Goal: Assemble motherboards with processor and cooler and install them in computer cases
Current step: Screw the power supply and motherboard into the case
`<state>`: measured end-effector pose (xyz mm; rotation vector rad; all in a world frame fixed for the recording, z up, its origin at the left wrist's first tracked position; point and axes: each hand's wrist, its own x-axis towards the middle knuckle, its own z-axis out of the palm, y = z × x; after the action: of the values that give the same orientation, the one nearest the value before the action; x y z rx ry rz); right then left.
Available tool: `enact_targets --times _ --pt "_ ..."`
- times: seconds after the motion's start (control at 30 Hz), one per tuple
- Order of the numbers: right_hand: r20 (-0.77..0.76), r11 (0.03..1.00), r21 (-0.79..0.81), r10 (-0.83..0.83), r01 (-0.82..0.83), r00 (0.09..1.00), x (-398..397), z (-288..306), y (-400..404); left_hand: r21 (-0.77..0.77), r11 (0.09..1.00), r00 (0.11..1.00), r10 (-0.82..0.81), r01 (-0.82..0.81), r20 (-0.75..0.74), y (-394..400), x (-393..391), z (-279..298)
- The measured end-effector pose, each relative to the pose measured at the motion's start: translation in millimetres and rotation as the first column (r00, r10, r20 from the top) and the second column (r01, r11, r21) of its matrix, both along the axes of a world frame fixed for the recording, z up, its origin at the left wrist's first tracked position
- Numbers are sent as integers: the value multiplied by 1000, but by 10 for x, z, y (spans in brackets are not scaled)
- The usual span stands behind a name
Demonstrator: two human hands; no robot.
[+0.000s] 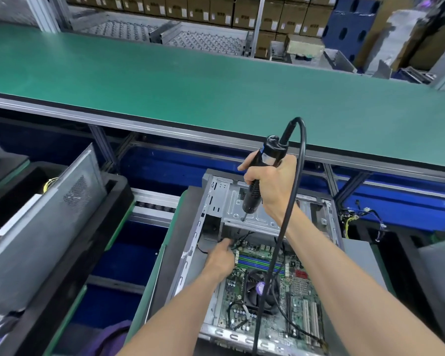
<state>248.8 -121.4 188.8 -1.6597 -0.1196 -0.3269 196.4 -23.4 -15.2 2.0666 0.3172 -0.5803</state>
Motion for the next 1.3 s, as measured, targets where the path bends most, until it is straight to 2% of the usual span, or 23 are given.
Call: enact_targets --times 0.23,0.53,1.03,1.1,1.2,1.23,1.3 --pt "-40 1000 -3 -27 27 999 23 -185 24 50 999 1000 -10 11 -9 -4 -18 -37" --pt "-122 998 -49 -37 31 992 63 -403 69 27 999 999 21 -20 -45 3 -7 -115" --pt "-58 999 -49 -24 21 998 19 -434 134 34 999 998 17 -15 -59 13 -36 -9" --pt "-67 999 -46 23 -26 997 21 -413 114 36 999 998 10 -7 -59 15 -38 2" --pt "-118 981 -38 182 -188 976 36 -351 41 47 999 999 4 -1 -50 16 -45 4" --pt "-124 981 -40 182 -188 975 42 -347 33 50 999 999 3 -1 -47 15 -46 1" --pt "-119 996 -31 81 -85 990 44 -379 63 54 999 999 4 -2 -46 10 -52 -5"
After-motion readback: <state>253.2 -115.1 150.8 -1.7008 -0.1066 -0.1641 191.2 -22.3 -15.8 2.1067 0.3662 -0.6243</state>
